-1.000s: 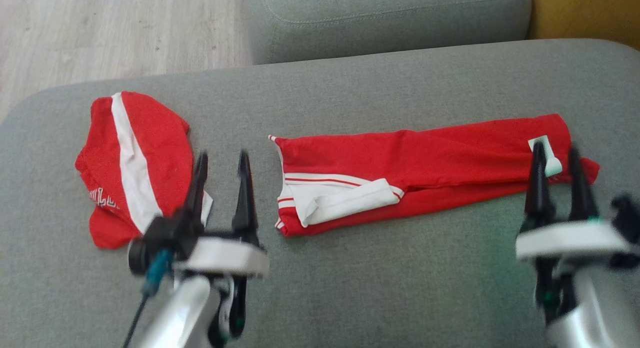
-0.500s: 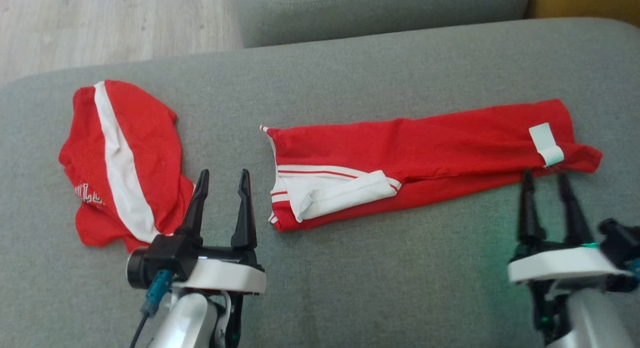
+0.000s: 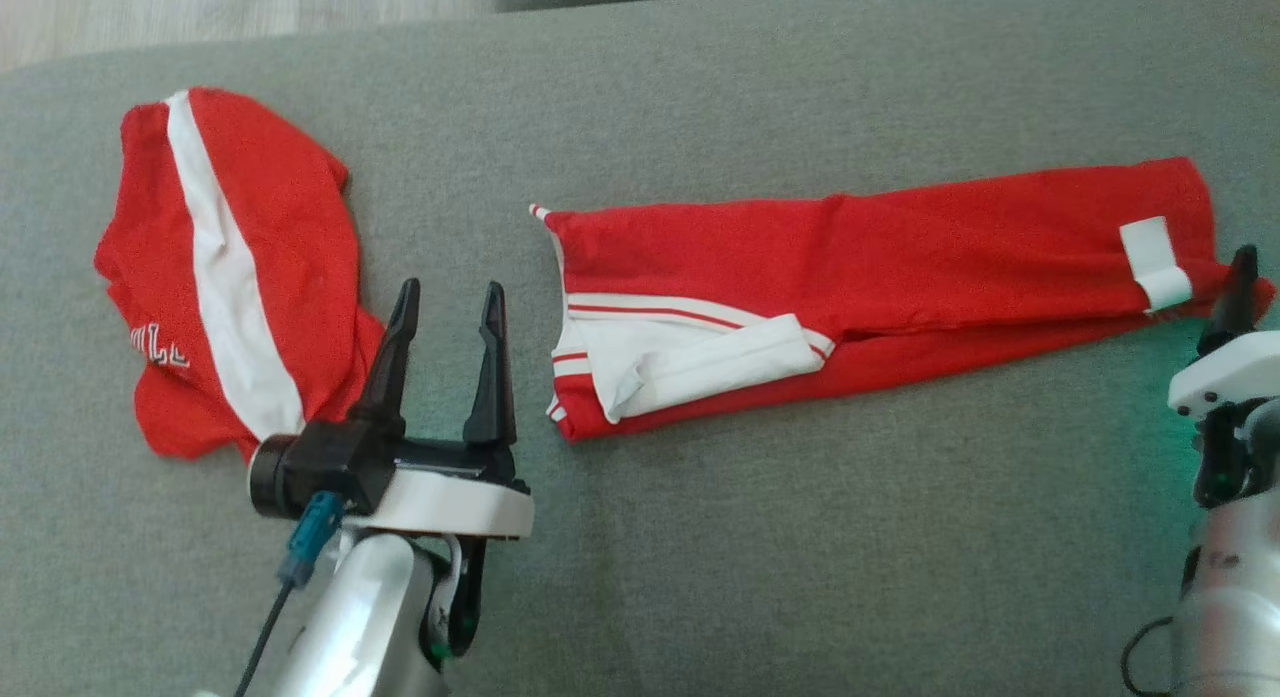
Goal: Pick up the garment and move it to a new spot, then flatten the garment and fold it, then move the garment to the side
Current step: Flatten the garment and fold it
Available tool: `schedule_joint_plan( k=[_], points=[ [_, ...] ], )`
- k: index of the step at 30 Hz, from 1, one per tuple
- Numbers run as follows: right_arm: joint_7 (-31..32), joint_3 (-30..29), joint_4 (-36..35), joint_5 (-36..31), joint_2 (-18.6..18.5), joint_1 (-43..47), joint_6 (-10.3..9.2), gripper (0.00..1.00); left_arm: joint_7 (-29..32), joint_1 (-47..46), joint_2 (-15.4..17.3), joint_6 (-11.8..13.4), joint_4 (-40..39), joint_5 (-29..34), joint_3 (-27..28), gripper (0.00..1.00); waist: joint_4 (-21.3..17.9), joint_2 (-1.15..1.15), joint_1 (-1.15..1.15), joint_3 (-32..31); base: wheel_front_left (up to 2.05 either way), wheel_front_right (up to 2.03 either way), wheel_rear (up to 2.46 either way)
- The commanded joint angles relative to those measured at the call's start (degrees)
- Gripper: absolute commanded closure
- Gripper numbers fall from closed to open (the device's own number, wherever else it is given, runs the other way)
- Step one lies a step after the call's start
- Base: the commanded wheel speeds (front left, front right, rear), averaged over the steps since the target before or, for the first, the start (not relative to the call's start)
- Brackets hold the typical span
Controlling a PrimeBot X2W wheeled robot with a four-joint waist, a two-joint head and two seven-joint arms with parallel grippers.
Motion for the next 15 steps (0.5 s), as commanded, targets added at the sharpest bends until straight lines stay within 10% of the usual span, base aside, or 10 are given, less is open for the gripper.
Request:
schedule_joint_plan(
  k=[1, 15],
  points=[
    [1.17, -1.66, 0.86, -3.57, -0.34, -3.61, -0.04, 0.00, -0.53, -2.55, 0.01, -0.35, -1.63, 0.68, 2.20, 0.00, 0.88, 0.00, -0.01, 1.44, 0.00, 0.00, 0.00],
    [4.69, -9.91, 11.82, -13.28, -0.34, -10.69, -0.04, 0.00, -0.53, -3.38, -0.05, 0.10, -1.89, 0.24, 1.93, 0.00, 1.36, 0.00, -0.01, 3.87, 0.00, 0.00, 0.00]
  ],
)
